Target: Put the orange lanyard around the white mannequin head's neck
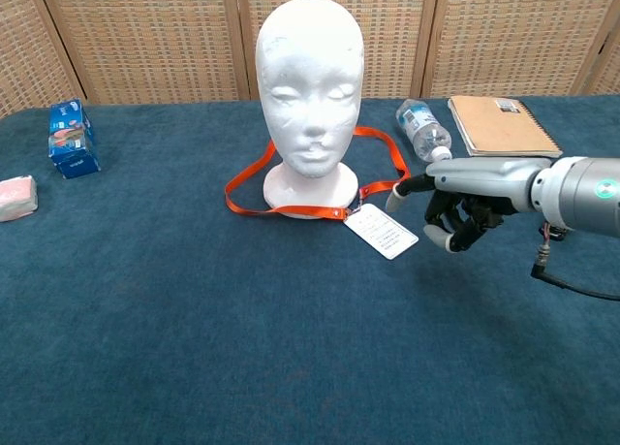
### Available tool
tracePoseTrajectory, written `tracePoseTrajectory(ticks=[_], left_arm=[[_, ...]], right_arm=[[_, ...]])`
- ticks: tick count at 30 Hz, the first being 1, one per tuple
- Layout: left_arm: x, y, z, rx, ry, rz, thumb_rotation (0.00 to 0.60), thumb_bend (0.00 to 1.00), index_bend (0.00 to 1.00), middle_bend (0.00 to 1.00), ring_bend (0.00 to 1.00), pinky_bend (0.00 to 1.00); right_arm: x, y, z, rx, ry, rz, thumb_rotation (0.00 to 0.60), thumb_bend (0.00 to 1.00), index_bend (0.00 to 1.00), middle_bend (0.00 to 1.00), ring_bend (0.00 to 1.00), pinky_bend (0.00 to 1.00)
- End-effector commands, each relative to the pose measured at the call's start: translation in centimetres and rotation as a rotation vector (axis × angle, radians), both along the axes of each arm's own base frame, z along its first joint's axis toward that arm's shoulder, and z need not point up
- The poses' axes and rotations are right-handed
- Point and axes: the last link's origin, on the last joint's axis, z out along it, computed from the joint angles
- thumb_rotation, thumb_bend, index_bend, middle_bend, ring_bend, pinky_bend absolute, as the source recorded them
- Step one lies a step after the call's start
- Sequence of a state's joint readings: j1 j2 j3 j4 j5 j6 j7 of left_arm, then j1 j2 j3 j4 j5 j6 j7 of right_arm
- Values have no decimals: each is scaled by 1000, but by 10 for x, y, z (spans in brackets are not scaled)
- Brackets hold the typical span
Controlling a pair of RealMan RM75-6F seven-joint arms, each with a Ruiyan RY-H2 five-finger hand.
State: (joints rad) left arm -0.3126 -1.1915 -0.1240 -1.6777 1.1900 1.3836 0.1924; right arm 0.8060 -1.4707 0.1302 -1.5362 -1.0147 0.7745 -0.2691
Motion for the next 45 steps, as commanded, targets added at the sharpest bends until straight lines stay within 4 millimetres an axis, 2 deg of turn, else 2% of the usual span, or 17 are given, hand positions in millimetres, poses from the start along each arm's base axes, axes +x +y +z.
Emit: tracePoseTrajectory(ticks=[1, 10, 17, 33, 37, 40, 45], left_arm=[[0, 1, -1, -5, -1, 0, 600, 0, 0, 0, 0, 0], [-2, 2, -1, -7, -7, 8, 600, 0, 0, 0, 0, 0], [-1, 2, -3, -19, -4, 6, 600, 0, 0, 0, 0, 0], [1, 0, -5, -30, -4, 0, 600, 0, 0, 0, 0, 0], [2, 0, -5, -30, -7, 0, 600, 0, 0, 0, 0, 0], [2, -1, -5, -30, -9, -3, 600, 0, 0, 0, 0, 0], [2, -5, -4, -21, -4, -30, 600, 0, 0, 0, 0, 0]], right_arm=[[-1, -1, -10, 15, 20, -9, 600, 789, 227, 759, 688, 863], [-9, -4, -24, 23, 68, -47, 600, 790, 260, 761, 688, 864], [-10, 8, -24, 78, 109, -19, 600, 790, 302, 762, 688, 864], [9, 71, -10, 255, 109, 175, 600, 790, 344, 766, 688, 864], [20, 74, 0, 215, 52, 226, 600, 790, 345, 766, 688, 864], [25, 68, 14, 162, 5, 235, 600, 790, 345, 766, 688, 863], [11, 57, 68, -46, -75, 242, 600, 790, 345, 765, 686, 863]])
